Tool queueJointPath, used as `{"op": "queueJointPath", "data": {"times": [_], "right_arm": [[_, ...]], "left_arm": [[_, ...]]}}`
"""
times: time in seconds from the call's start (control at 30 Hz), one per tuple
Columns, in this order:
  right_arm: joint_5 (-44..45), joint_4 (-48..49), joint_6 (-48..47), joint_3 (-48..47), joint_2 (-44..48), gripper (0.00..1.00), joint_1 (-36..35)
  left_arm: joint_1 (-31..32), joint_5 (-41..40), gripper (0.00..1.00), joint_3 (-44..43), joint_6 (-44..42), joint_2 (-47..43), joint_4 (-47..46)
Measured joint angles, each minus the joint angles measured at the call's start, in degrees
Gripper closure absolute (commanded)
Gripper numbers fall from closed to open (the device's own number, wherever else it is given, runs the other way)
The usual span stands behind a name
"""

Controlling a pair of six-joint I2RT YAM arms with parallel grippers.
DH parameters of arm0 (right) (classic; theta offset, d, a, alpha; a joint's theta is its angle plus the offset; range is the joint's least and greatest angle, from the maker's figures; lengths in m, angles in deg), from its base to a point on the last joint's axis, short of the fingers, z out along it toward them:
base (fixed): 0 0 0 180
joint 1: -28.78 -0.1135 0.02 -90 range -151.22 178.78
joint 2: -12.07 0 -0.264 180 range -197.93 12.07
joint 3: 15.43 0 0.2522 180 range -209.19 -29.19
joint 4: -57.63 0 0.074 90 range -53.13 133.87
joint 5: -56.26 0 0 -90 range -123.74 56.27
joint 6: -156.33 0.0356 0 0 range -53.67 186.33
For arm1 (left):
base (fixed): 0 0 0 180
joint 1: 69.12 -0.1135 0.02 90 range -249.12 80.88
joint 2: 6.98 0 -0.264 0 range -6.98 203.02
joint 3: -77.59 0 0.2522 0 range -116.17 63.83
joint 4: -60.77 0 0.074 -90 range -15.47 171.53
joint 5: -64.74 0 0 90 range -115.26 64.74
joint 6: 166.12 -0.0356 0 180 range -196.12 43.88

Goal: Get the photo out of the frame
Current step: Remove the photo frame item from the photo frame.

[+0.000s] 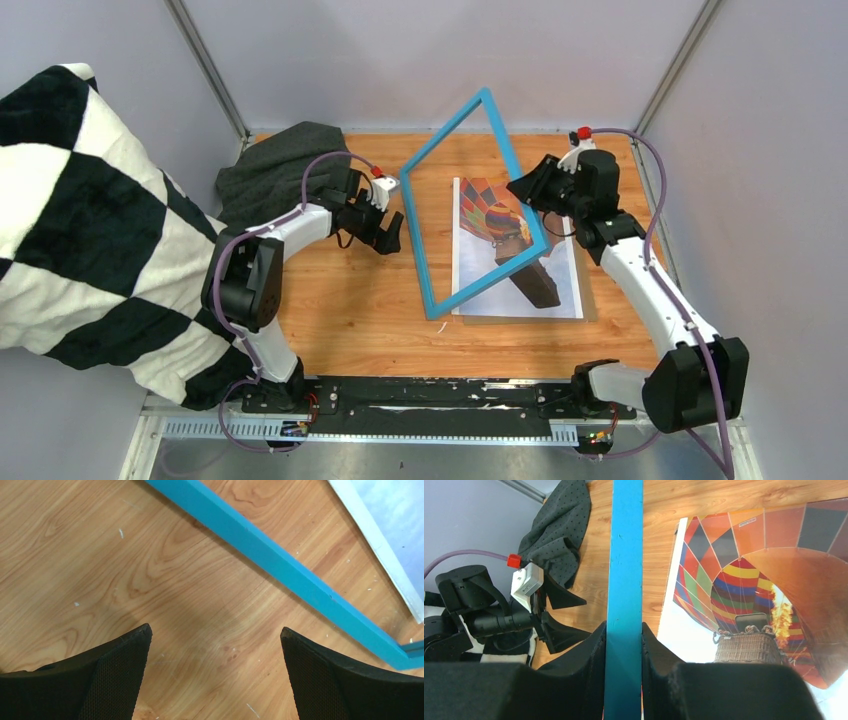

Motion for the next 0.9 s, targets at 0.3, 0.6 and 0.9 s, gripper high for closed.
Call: {"op": "queueJointPath", "data": {"times": [0.3, 0.6, 0.9], "right_arm": [[-0.2, 5.9, 0.2, 3.6, -1.9, 0.89, -3.7], [-1.8, 10.8, -0.9, 5.6, -5.9, 0.83, -9.6], [-1.5, 12.2, -1.2, 5.6, -7.3, 0.77, -11.3]], "left_arm": [[0.0, -2.8, 0.0, 0.0, -0.4, 0.2, 0.0], [-1.0, -8.4, 0.0, -0.6, -2.1, 0.2, 1.9], [-2.5, -14.5, 0.0, -0.8, -5.6, 1.7, 4.0]]}}
